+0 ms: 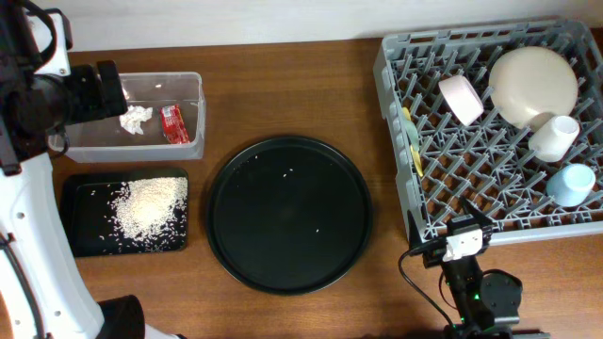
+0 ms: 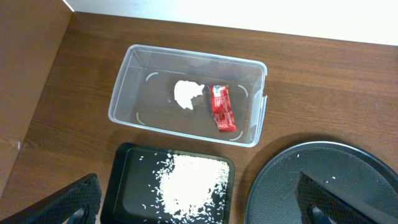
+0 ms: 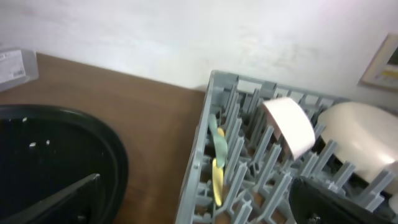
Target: Sort waste into correct bins and load items into the dishwasher rack
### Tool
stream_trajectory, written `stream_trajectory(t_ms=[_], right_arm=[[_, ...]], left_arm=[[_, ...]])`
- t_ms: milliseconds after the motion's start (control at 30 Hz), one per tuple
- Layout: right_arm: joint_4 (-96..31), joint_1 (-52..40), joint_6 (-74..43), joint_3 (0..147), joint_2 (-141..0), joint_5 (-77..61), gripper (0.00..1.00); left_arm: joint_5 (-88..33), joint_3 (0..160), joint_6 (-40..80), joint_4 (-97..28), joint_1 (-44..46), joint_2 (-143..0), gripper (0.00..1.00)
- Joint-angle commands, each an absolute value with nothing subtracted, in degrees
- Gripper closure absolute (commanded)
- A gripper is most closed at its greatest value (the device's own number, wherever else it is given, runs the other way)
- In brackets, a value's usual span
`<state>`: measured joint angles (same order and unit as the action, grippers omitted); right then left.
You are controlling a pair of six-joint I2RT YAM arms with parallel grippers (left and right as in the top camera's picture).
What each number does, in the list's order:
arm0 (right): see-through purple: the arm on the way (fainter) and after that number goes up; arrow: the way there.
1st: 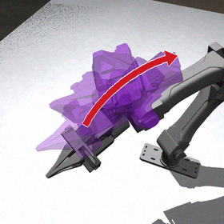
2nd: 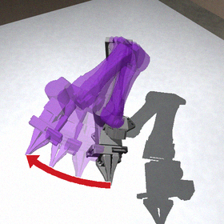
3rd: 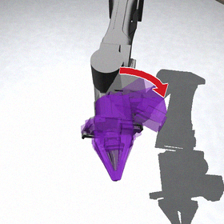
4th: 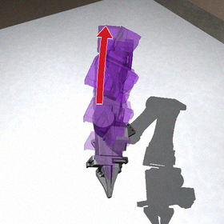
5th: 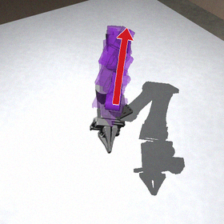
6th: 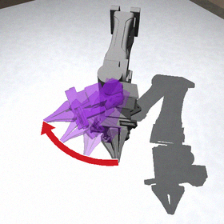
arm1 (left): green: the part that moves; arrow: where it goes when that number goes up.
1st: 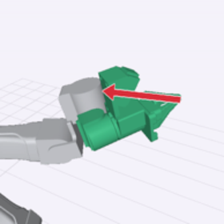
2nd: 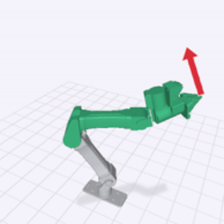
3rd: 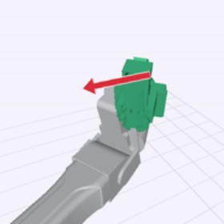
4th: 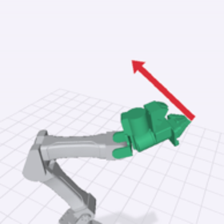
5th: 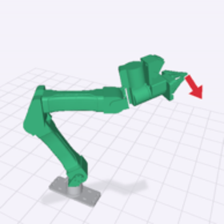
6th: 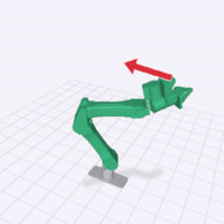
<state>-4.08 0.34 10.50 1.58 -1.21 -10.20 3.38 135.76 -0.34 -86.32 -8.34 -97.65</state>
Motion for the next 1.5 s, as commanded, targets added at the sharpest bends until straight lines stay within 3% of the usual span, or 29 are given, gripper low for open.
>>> stream_trajectory(t_ms=[0, 900, 1033, 1467], right_arm=[[-3.4, 0.1, 10.1, 0.3, -0.8, -9.9, 0.02], [-3.4, 0.1, 10.1, 0.3, -0.8, -9.9, 0.02], [-3.4, 0.1, 10.1, 0.3, -0.8, -9.9, 0.02], [-3.4, 0.1, 10.1, 0.3, -0.8, -9.9, 0.02]], left_arm=[[3.2, 136.2, 0.0, -86.2, -8.7, -97.3, 0.01], [3.6, 136.2, -0.1, -87.6, -8.0, -96.7, 0.01], [6.7, 133.8, -0.7, -80.7, -6.0, -93.7, 0.01], [5.3, 68.5, -0.9, -32.0, -3.4, -53.8, 0.01]])
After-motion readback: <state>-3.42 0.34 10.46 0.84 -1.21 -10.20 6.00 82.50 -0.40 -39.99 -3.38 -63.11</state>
